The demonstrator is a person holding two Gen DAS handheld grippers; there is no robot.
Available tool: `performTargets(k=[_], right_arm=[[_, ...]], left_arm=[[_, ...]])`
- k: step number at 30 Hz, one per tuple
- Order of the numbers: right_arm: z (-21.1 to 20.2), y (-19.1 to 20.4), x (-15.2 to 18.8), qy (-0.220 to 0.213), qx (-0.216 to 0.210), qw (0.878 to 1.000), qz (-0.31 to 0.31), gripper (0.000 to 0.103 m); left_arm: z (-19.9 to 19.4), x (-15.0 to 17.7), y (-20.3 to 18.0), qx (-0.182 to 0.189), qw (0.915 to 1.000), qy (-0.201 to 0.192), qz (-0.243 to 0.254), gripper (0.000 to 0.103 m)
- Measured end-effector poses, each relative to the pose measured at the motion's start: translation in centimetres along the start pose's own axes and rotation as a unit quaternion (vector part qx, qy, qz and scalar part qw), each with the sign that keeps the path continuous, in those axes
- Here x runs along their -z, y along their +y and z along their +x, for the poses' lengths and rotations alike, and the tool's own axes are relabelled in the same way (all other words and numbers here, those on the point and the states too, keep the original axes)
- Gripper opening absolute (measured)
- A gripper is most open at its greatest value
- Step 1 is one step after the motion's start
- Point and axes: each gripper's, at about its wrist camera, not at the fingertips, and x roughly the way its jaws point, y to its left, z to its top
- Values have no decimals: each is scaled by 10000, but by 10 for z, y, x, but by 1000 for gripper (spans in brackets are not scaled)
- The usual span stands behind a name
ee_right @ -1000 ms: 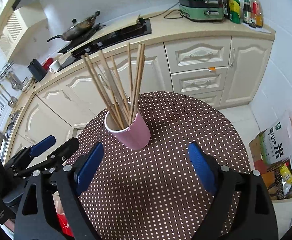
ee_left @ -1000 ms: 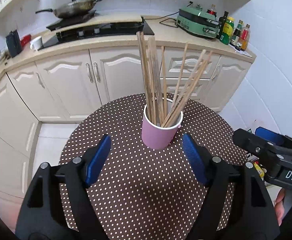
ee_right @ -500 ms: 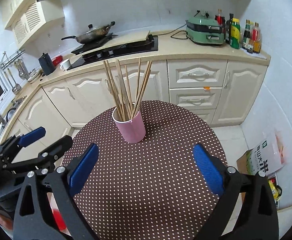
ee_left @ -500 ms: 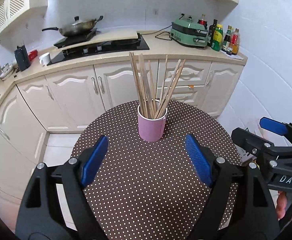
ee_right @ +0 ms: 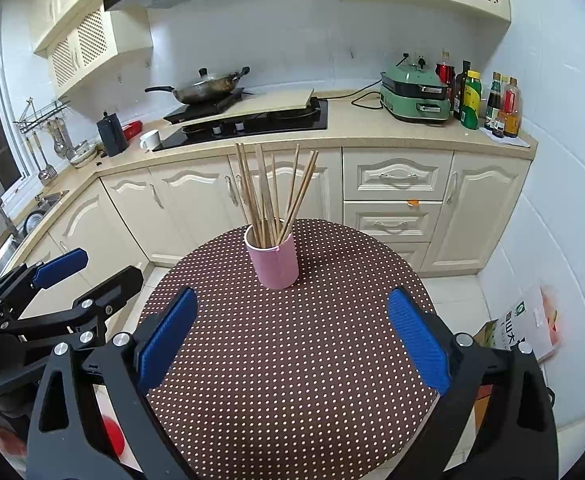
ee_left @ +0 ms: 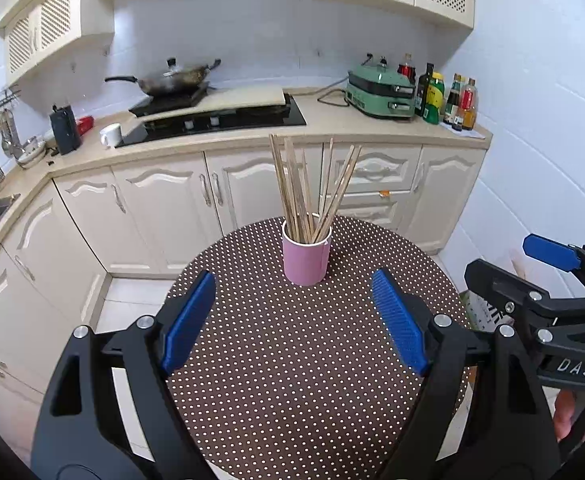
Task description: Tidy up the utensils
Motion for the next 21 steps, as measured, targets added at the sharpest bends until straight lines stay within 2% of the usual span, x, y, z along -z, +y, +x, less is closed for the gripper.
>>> performTargets(k=[9,21], right_arm=[[-29,7,6,-319,39,9995,-60,93],[-43,5,8,-666,155,9975,-157,93]], left_arm=[[-24,1,-5,-6,9997,-209,87,80],[-40,-3,-7,-86,9989,-439,-144,80]])
